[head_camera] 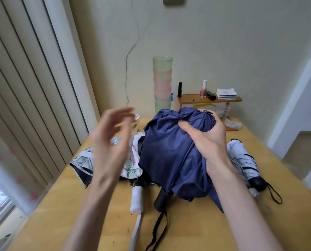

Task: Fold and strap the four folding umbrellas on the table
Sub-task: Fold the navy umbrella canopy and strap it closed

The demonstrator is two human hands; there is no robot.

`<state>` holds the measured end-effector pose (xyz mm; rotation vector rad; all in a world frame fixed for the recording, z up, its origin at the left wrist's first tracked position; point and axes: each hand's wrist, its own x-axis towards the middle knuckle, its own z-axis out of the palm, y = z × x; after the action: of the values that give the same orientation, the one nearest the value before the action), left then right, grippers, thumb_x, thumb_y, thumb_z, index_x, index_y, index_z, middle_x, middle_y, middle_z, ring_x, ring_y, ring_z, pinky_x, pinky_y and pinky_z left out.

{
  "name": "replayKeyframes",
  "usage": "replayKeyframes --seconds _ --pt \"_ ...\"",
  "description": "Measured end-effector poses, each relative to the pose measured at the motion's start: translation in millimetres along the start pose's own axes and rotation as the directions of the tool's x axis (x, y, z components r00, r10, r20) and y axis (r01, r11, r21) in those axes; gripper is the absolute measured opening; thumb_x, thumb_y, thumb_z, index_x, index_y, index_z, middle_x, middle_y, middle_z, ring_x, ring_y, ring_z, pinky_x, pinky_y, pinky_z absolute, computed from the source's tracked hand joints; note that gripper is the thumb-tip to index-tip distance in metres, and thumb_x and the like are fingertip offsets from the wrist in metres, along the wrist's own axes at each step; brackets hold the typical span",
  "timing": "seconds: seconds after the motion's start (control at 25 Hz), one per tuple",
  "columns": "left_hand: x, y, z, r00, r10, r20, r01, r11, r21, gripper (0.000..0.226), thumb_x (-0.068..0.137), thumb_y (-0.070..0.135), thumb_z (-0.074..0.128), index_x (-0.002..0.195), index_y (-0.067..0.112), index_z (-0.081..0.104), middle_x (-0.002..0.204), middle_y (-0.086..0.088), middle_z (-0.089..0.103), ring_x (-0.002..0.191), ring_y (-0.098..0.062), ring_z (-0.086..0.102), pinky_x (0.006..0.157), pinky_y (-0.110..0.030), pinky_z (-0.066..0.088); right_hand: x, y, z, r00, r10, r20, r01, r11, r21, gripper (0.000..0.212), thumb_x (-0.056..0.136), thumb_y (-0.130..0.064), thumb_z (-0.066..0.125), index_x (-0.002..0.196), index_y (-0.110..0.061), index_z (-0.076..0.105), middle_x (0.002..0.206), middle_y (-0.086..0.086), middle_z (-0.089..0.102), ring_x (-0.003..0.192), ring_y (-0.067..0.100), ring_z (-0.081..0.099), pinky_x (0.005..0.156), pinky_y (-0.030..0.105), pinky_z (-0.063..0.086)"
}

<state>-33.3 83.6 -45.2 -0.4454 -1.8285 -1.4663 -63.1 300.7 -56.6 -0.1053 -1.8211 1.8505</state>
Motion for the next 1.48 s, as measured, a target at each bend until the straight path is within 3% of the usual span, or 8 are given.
replayKeyframes --seconds 0.08,0.16,0.24,0.36,0.56,0.84,1.24,1.48 --pt "-14.1 10.4 24.8 0.893 -0.059 0.446 0.029 0.997 0.074 0.095 0.081 0.048 0.087 0.159 0.038 0.032 0.155 0.028 0.044 0.145 0.004 0.042 0.120 -0.030 0.040 -3.0 -2.1 2.8 0.999 -0.022 0.039 0.020 0.999 0.035 0.053 0.072 -0.022 0.098 0.116 -0.023 0.069 0.111 -0.006 0.077 0.100 0.007 0.074 0.092 0.033 0.061" --pt "-27.3 4.8 44.6 0.775 -0.166 0.610 0.135 0.986 0.097 0.141 0.067 0.053 0.095 0.167 0.036 -0.003 0.164 0.032 0.025 0.151 0.011 0.026 0.124 -0.023 0.032 -6.3 -6.2 3.4 0.990 -0.029 0.139 0.014 0.994 0.106 0.051 0.075 -0.014 0.096 0.118 -0.015 0.070 0.110 -0.002 0.079 0.100 0.011 0.076 0.088 0.030 0.062" --pt "-31.3 -6.2 46.1 0.745 -0.239 0.623 0.278 0.960 0.036 0.130 0.066 0.041 0.096 0.166 0.031 0.013 0.155 0.031 0.042 0.141 0.014 0.041 0.114 -0.014 0.039 -8.8 -10.8 3.5 0.966 -0.049 0.253 0.004 0.984 0.177 0.051 0.075 -0.012 0.095 0.120 -0.009 0.070 0.111 0.004 0.080 0.103 0.017 0.077 0.090 0.032 0.062" --pt "-33.3 -16.9 38.5 0.598 -0.313 0.738 0.494 0.869 -0.032 0.068 0.076 0.023 0.095 0.132 0.033 0.058 0.127 0.016 0.074 0.120 -0.003 0.068 0.100 -0.021 0.054 -8.4 -13.4 4.4 0.940 -0.096 0.328 0.008 0.965 0.261 0.042 0.072 -0.013 0.092 0.109 -0.014 0.072 0.103 -0.001 0.081 0.100 0.017 0.077 0.084 0.027 0.060" --pt "-48.4 -26.7 41.1 0.450 -0.312 0.837 0.633 0.772 -0.053 0.070 0.070 0.023 0.087 0.133 0.024 0.058 0.123 0.014 0.076 0.121 -0.010 0.070 0.097 -0.022 0.054 -12.7 -10.2 15.7 0.942 -0.191 0.277 0.131 0.966 0.221 0.042 0.070 -0.020 0.090 0.106 -0.015 0.068 0.096 -0.008 0.077 0.095 0.012 0.074 0.086 0.025 0.057" --pt "-60.2 -33.9 65.7 0.553 -0.459 0.695 0.716 0.688 -0.116 0.073 0.068 0.013 0.098 0.132 0.012 0.063 0.117 0.000 0.079 0.108 -0.016 0.075 0.086 -0.024 0.059 -1.4 0.1 15.6 0.983 -0.089 0.161 0.063 0.985 0.163 0.042 0.082 -0.007 0.089 0.116 0.001 0.066 0.100 0.001 0.077 0.091 0.010 0.076 0.079 0.024 0.058" --pt "-64.0 -33.3 60.9 0.440 -0.406 0.801 0.722 0.690 -0.047 0.025 0.086 0.000 0.083 0.102 0.001 0.063 0.071 0.005 0.075 0.061 -0.006 0.069 0.059 -0.021 0.055 -0.4 -5.5 10.3 0.987 -0.080 0.139 0.057 0.985 0.163 0.039 0.087 -0.007 0.085 0.119 0.002 0.065 0.104 0.003 0.077 0.093 0.010 0.076 0.077 0.021 0.057" --pt "-54.7 -34.7 62.8 0.571 -0.583 0.579 0.797 0.564 -0.218 0.023 0.069 0.015 0.090 0.090 0.010 0.081 0.085 -0.015 0.077 0.063 -0.026 0.068 0.056 -0.031 0.055 -0.5 -2.1 3.4 0.952 0.069 0.298 -0.092 0.993 0.067 0.074 0.088 -0.038 0.084 0.152 -0.038 0.047 0.145 -0.012 0.059 0.129 0.001 0.061 0.105 0.028 0.054"
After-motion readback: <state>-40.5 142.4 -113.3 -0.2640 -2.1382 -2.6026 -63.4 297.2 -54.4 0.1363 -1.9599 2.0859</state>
